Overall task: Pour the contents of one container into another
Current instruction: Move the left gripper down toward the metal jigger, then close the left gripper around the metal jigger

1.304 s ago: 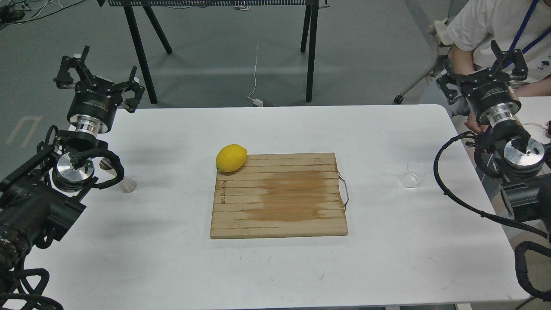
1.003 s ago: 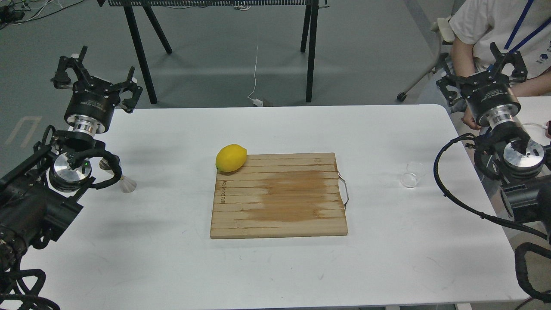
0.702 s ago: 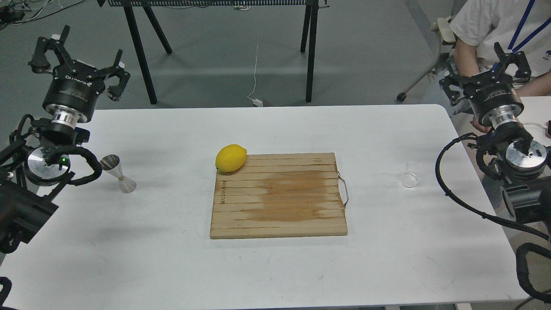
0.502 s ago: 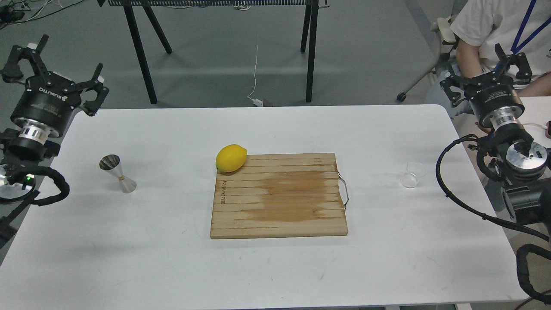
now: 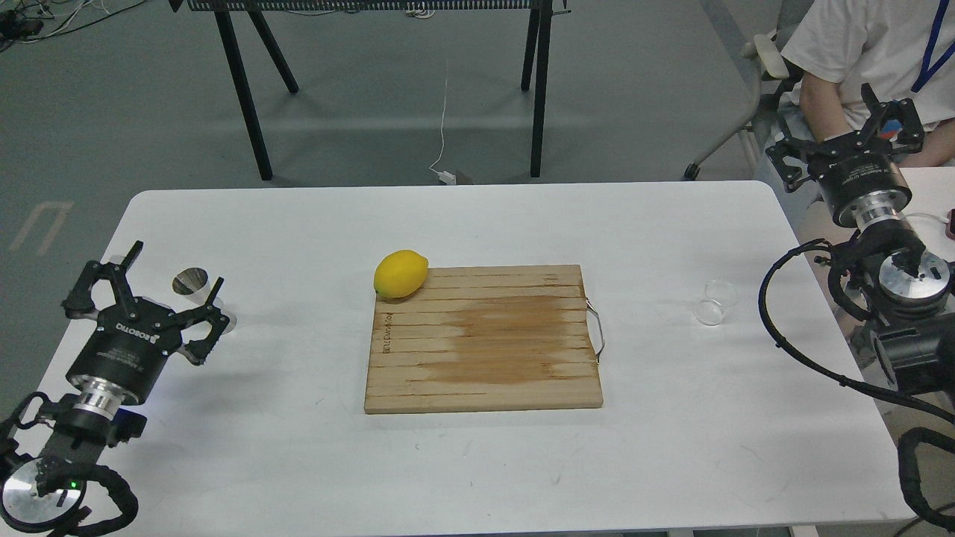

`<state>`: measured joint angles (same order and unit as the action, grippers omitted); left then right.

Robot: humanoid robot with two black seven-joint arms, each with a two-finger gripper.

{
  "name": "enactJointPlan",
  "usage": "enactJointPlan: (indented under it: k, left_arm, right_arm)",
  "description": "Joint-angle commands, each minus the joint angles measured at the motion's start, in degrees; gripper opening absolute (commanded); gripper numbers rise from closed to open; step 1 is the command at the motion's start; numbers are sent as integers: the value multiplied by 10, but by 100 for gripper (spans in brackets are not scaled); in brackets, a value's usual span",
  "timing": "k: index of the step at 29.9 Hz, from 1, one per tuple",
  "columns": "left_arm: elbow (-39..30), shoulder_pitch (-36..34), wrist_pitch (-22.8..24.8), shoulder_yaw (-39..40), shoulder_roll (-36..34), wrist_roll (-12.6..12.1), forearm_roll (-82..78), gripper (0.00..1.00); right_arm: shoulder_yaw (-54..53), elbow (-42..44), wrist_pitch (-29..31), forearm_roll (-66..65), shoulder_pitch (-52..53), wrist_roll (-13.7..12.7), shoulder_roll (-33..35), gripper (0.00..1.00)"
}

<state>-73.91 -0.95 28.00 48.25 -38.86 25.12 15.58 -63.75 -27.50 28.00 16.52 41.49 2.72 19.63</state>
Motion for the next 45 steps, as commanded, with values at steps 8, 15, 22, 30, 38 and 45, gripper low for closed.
enactJointPlan:
  k: [8, 15, 22, 30, 38, 45]
  left_arm:
    - [47, 27, 0, 11, 52, -3, 5, 100]
    - [109, 14, 0, 10, 63, -2, 4, 100]
    - [108, 12, 0, 8, 67, 0, 2, 100]
    - [90, 9, 0, 15, -7, -2, -65, 100]
    - [-49, 6, 0, 59, -168, -3, -207, 100]
    - [-133, 5, -115, 55, -200, -5, -512, 100]
  right_arm:
    - [3, 0, 0, -1, -8, -2, 1, 100]
    - [6, -1, 0, -1, -9, -2, 0, 100]
    - [6, -2, 0, -1, -11, -2, -5, 100]
    - [6, -2, 0, -1, -11, -2, 1, 100]
    - [3, -4, 0, 0, -11, -2, 3, 100]
    - [3, -4, 0, 0, -12, -2, 6, 100]
